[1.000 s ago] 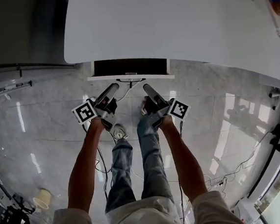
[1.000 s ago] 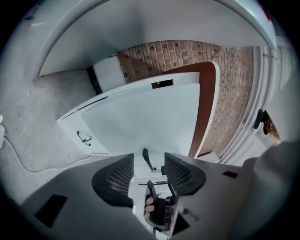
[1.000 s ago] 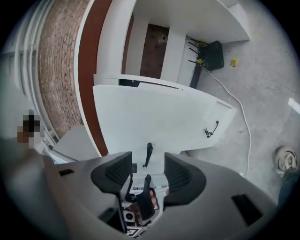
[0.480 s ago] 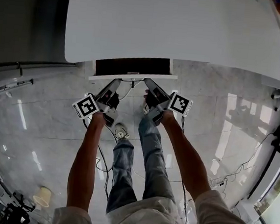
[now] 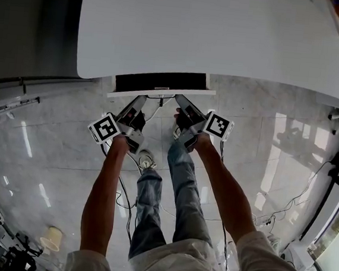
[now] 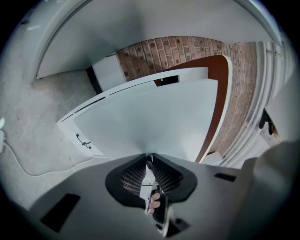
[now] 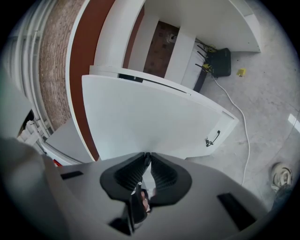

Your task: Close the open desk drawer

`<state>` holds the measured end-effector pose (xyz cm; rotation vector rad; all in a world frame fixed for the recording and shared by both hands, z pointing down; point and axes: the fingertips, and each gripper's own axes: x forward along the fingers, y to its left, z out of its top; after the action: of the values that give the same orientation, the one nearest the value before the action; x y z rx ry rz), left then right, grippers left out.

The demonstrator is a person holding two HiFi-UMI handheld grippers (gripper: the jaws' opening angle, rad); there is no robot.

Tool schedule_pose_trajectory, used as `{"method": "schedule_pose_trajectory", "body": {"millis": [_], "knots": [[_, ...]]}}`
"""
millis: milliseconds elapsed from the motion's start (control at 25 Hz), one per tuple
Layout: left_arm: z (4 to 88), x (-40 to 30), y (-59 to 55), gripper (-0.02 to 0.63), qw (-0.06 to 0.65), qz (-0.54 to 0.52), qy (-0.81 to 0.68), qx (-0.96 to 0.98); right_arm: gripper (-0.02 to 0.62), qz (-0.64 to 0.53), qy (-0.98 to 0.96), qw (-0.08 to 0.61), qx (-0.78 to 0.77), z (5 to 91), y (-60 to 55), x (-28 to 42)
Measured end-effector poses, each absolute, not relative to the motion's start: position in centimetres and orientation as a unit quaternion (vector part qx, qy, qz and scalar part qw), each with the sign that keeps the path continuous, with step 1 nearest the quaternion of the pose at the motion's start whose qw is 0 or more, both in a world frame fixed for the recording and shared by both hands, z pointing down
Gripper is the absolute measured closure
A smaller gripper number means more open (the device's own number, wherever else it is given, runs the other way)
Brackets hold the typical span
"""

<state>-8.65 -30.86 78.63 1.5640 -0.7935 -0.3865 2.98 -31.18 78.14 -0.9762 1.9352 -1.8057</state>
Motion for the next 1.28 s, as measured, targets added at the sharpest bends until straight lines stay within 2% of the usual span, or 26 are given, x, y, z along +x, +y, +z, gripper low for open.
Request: {"method": "schedule_pose_trajectory", "body": {"millis": [320, 640, 960, 1280], "knots": [[78.0, -8.8, -33.0, 0.554, 0.613, -0.180, -0.370, 0.675, 0.538, -0.623, 0.677, 0.148, -0.362, 78.0, -33.2, 3.3], [78.1, -9.3, -39.9, 0.554, 0.608, -0.138, -0.380, 0.683, 0.538, -0.623, 0.669, 0.145, -0.379, 78.2, -39.9, 2.6], [77.9, -9.1, -42.3, 0.555, 0.606, -0.115, -0.392, 0.682, 0.537, -0.615, 0.674, 0.108, -0.395, 78.5, -42.1, 2.9], [78.0, -8.9, -42.0, 0.554, 0.608, -0.131, -0.398, 0.674, 0.537, -0.612, 0.675, 0.109, -0.397, 78.2, -41.9, 2.9]]}}
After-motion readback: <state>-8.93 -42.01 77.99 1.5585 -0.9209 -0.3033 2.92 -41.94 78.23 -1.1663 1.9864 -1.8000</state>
